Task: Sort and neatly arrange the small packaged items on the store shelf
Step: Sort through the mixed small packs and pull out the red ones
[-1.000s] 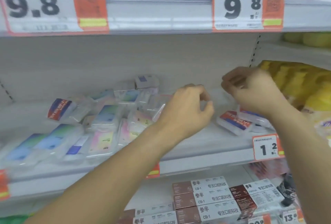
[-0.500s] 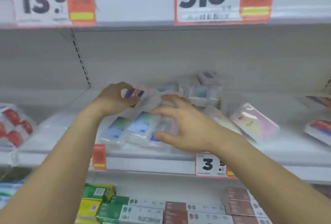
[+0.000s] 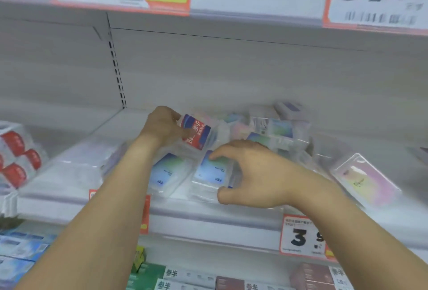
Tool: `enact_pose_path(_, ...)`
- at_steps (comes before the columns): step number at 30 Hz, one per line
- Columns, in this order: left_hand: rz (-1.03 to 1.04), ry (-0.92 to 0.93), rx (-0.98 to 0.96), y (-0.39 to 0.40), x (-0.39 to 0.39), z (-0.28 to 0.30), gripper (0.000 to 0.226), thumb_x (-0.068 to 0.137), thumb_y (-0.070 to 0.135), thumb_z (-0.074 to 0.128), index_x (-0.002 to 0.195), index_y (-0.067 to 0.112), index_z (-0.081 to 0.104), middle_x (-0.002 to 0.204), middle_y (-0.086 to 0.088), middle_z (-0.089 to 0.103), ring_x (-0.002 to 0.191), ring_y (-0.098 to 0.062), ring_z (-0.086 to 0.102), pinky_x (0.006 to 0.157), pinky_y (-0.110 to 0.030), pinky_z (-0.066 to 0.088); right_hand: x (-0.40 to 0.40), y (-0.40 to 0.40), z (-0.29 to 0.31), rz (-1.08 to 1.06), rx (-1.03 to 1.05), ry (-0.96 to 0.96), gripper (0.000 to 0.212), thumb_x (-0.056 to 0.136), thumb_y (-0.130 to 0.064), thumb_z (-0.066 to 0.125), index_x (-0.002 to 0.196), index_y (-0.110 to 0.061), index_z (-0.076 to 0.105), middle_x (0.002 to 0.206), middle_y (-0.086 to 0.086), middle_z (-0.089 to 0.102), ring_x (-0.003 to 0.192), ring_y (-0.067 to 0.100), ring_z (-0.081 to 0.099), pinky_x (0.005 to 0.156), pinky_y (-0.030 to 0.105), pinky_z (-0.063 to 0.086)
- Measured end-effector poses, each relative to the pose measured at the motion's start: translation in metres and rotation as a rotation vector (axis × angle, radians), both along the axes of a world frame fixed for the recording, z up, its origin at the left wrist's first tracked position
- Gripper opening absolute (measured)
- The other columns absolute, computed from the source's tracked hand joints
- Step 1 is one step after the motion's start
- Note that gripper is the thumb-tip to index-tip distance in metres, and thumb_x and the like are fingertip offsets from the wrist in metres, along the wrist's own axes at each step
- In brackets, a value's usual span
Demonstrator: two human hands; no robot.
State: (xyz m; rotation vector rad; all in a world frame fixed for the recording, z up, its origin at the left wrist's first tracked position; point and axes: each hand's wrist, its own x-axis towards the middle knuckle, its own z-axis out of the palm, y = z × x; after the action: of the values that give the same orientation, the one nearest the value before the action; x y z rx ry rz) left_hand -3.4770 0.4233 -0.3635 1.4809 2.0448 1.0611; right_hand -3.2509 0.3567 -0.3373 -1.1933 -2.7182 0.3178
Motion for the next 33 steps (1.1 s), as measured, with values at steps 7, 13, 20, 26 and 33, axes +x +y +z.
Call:
enact_pose_path(7,-0.095,-0.083,0.216,-0.037,0.011,0.055,0.044,0.074,0.022,0.082,0.111,0.014,0.059,0.095,-0.007,0.069,0.074,-0.017,0.064,0.062,-0.029,0.049,0.031,0.022,0.016,-0.076,-0.231,0.588,0.047,0.085,-0.020,0.073,0.128,-0.030,0.057,0.126,-0.014,0.059,0.117,-0.001,0.055,0.105,0.022,0.043)
enact_pose_path(13,-0.346,-0.483,0.336,-0.052,0.078,0.073,0.048,0.071,0.034,0.081,0.109,0.010,0.064,0.101,-0.012,0.073,0.087,-0.028,0.072,0.074,-0.045,0.060,0.060,0.020,0.032,-0.185,-0.402,1.091,0.055,0.091,-0.010,0.067,0.138,-0.016,0.039,0.095,0.009,0.070,0.075,0.025,0.074,0.061,0.037,0.061)
enact_pose_path(20,-0.459,-0.331,0.351,-0.036,0.172,0.059,0.038,0.086,0.039,0.068,0.115,0.016,0.059,0.101,-0.002,0.068,0.086,-0.018,0.071,0.068,-0.037,0.060,0.119,0.018,0.041,-0.406,-0.256,1.083,0.054,0.085,-0.012,0.075,0.131,-0.024,0.049,0.109,0.010,0.066,0.082,0.024,0.073,0.052,0.038,0.058)
enact_pose_path(26,-0.315,0.169,0.239,-0.007,0.193,0.047,0.031,0.092,0.036,0.057,0.114,0.014,0.061,0.107,-0.003,0.064,0.099,-0.022,0.061,0.081,-0.028,0.048,0.188,0.040,0.042,-0.834,-0.093,1.234,0.043,0.088,-0.019,0.067,0.125,-0.019,0.046,0.094,0.006,0.066,0.059,0.019,0.058,0.049,0.029,0.047)
enact_pose_path(33,-0.345,0.324,0.134,0.089,0.239,0.046,0.047,0.086,0.033,0.064,0.127,0.013,0.052,0.130,-0.009,0.051,0.121,-0.024,0.049,0.098,-0.028,0.040,0.221,0.060,0.030,-0.864,-0.420,1.518,0.008,0.092,-0.014,0.060,0.087,-0.009,0.063,0.083,0.010,0.065,0.071,0.022,0.062,0.055,0.029,0.053)
